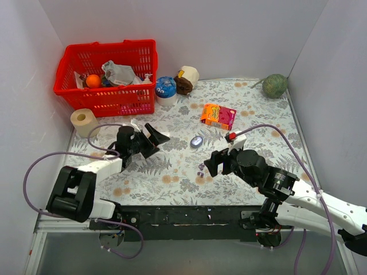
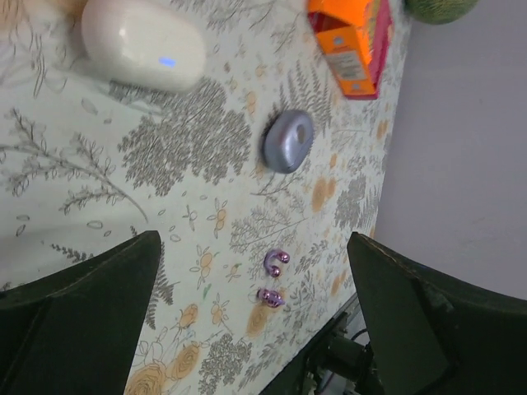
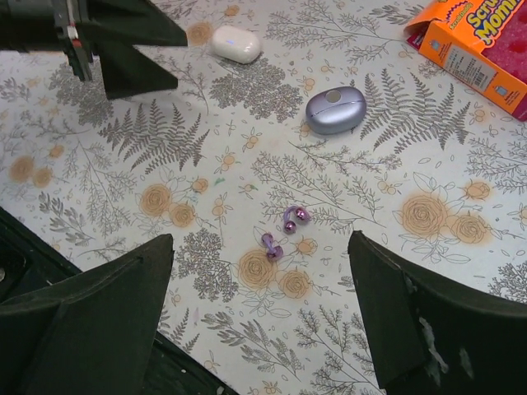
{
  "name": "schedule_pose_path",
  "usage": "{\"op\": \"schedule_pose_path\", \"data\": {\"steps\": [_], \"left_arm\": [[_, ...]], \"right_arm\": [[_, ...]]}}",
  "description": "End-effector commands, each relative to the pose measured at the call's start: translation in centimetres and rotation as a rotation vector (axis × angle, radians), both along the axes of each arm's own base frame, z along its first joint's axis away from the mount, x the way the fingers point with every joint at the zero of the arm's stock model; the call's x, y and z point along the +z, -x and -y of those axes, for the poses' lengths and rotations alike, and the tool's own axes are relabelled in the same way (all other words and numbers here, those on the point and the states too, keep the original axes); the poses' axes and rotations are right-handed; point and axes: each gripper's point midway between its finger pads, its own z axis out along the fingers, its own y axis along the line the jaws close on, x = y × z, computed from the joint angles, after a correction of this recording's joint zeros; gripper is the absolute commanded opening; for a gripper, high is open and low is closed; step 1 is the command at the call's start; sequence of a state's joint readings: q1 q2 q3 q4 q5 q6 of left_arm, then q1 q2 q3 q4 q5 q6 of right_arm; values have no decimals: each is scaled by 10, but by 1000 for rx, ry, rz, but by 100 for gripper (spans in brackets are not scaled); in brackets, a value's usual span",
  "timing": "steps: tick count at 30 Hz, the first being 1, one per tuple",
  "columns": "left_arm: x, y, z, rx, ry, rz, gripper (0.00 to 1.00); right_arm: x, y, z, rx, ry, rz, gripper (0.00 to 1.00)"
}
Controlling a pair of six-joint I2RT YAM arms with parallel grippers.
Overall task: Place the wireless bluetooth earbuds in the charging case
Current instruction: Pick up the charging case at the center of the board.
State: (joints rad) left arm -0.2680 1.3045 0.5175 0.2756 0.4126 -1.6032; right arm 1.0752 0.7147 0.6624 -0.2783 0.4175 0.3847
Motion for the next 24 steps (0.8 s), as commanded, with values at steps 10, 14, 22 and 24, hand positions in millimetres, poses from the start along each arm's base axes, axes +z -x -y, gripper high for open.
{"op": "schedule_pose_path", "data": {"steps": [10,14,22,24], "left_arm": [[30,1,69,6,-65,50,98],[23,14,75,-35,22,44,98],[0,-3,74,-75,-199,-27,98],[3,2,74,-89,-192,-20,98]], "right_arm": [[-13,-31,24,-261,-9,14,98],[-25,-39,19,-240,47,-49,95],[-57,-85,3,-198,32,-194,47],[-70,-103,2,-218,34,-213,23]]}}
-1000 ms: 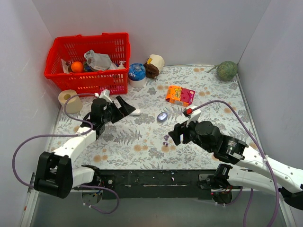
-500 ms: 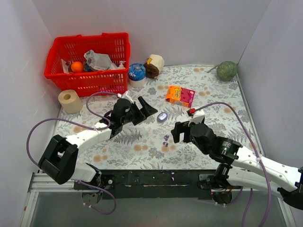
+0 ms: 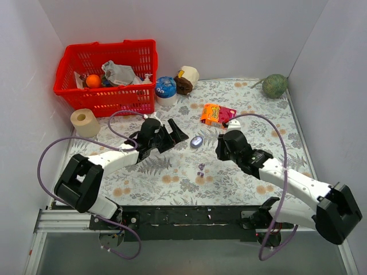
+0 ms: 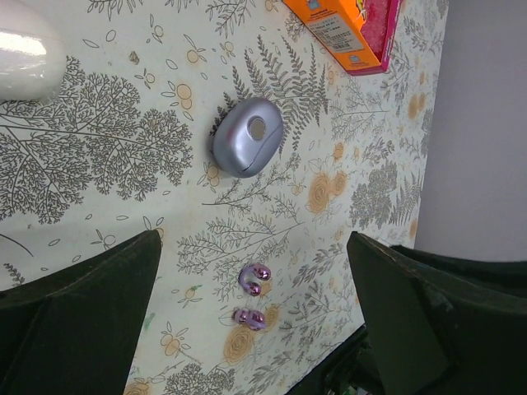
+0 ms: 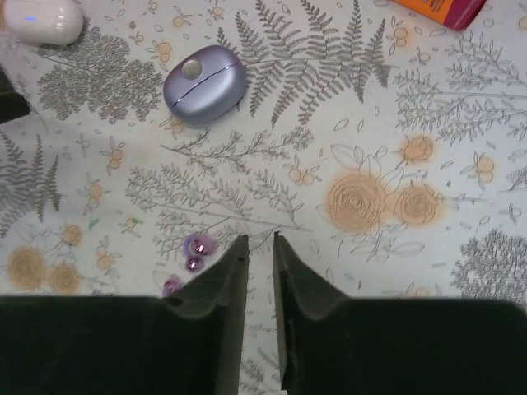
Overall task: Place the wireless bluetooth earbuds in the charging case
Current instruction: Pick up the charging case at the center of the board.
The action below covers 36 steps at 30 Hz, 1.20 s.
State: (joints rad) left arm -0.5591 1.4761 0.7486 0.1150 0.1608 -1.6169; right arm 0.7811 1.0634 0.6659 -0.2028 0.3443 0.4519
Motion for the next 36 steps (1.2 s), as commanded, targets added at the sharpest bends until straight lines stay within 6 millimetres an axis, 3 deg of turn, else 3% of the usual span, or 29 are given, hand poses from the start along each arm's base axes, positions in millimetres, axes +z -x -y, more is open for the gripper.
{"op": "schedule_pose_path", "data": {"steps": [1,4,5,6,8,14,26,36], "left_arm": [[11,6,-5,-39,-45,34,98],[17,20,-13,-52,-44,48,98],[16,25,-16,-56,-52,51,98],[19,27,-18,-58,-51,66,98],[28,39,-26,-64,-55,86,98],[44,58,-47,-31,-62,132,98],[43,69,-65,3,-107,137,98],[43,74,-68,-5,-110,152,98]], "right_arm": [[7,-36,-26,41,-121,4,16],[-18,-51,-37,56,-123,-63,6],[-16,-58,-42,59,-128,-59,5],[-32,-62,-44,56,-101,-94,3],[-36,-72,-50,60,-103,-101,2],[-73,-95,-57,45,-55,-171,1],[-97,-128,-54,32,91,-179,1],[-101,-128,-76,209,95,-160,1]]}}
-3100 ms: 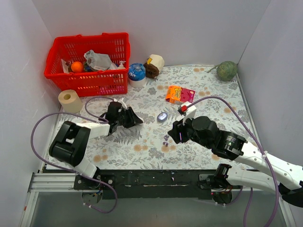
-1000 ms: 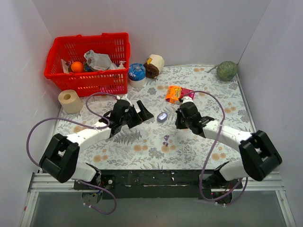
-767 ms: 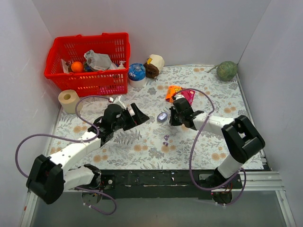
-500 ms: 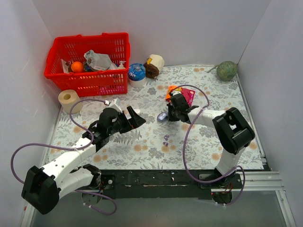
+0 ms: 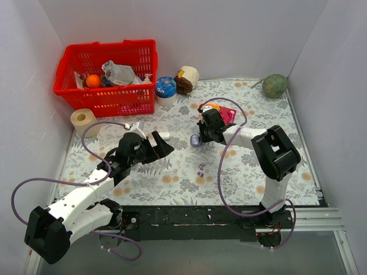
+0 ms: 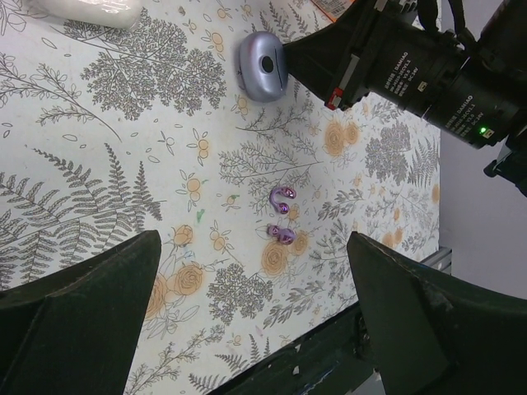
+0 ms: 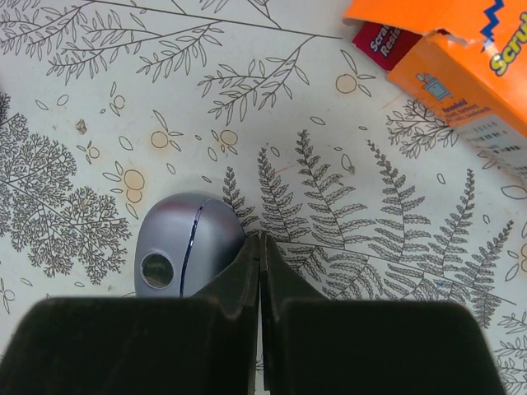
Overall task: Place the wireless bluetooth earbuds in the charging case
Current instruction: Pick up the charging case at the center of the board.
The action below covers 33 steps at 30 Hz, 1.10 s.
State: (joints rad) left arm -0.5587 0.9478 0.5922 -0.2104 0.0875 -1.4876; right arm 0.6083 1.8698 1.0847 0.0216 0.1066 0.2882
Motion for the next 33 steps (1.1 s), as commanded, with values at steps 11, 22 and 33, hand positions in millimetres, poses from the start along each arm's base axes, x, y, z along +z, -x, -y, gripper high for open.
{"op": "schedule_pose_path", "data": {"steps": [11,22,33], "left_arm": [[-8,11,0,-58,-11,5,98],[-9,-9,-6,-28,-88,90,98],[-35,-72,36,-257,-339,121,98]], "right_arm": [[-13,4,-44,389,-44,8,12],[105,-23,0,-46,-132,207,44],[170,83,17,86,-370,220,58]]}}
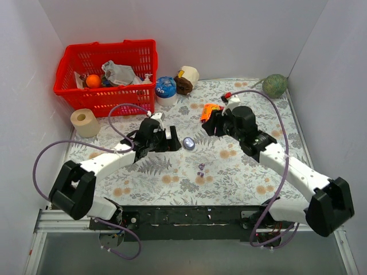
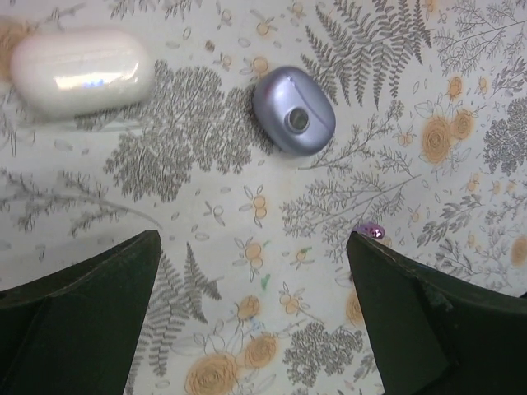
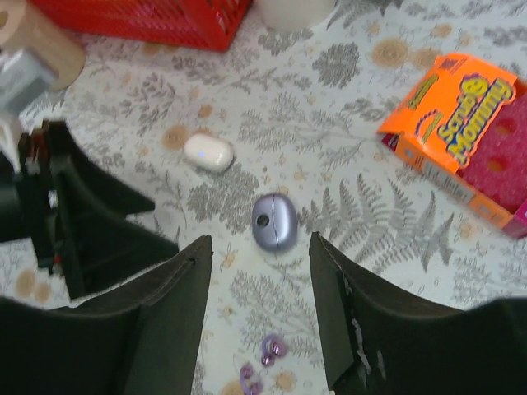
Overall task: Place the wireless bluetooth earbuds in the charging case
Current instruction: Pick up the charging case at the center of the board.
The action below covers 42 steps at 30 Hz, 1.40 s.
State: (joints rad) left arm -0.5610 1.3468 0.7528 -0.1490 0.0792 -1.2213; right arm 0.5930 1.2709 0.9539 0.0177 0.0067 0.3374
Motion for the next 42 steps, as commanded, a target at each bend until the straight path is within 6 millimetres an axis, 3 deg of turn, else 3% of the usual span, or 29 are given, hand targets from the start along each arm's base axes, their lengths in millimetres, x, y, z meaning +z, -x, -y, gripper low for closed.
{"op": "schedule_pose_path", "data": {"steps": [1,2,6,8,9,13,14,16,17,18,20,21,22,23,24,27,28,33,42], "left_arm": [[21,-30,21,-171,-86,147,98],[30,-36,29,-200,-79,173,98],[27,-40,46,-360,-139,241,98],[13,-44,47,-377,-206,233,97],[17,-53,42,-332,-247,235,95],[18,-53,35,-234,-227,195,86],[31,-51,33,-208,-202,218,84],[30,-39,27,-152,-149,192,81],[51,-35,25,-133,-104,236,81],[55,-29,24,-103,-60,232,81],[51,-17,12,-58,-43,226,81],[69,-11,9,-37,4,257,81],[62,-3,3,-27,7,244,81],[64,2,1,-23,22,248,81],[78,8,-3,-11,58,281,81],[76,21,-12,16,92,277,82],[85,25,-14,25,118,296,82],[84,36,-25,52,134,299,83],[80,43,-36,74,121,304,84]], "right_arm": [[-39,53,8,78,-8,-114,57],[-29,61,12,85,-26,-85,57],[-35,84,22,120,-27,-74,55],[-42,92,27,130,-16,-82,54],[-44,95,26,145,-14,-84,50],[-55,100,22,191,7,-96,34],[-59,97,18,200,7,-101,31],[-72,99,7,244,12,-144,21],[-68,94,-1,257,-13,-134,18],[-68,95,-10,291,-31,-152,10],[-86,95,-26,321,-30,-219,3],[-88,95,-34,341,-44,-228,1],[-88,92,-40,348,-52,-232,1],[-102,93,-48,360,-46,-276,1],[-102,91,-54,363,-69,-282,1],[-118,84,-64,344,-74,-331,1],[-128,81,-66,335,-67,-352,1],[-136,59,-81,288,-76,-360,1],[-174,34,-86,178,-18,-442,1]]}}
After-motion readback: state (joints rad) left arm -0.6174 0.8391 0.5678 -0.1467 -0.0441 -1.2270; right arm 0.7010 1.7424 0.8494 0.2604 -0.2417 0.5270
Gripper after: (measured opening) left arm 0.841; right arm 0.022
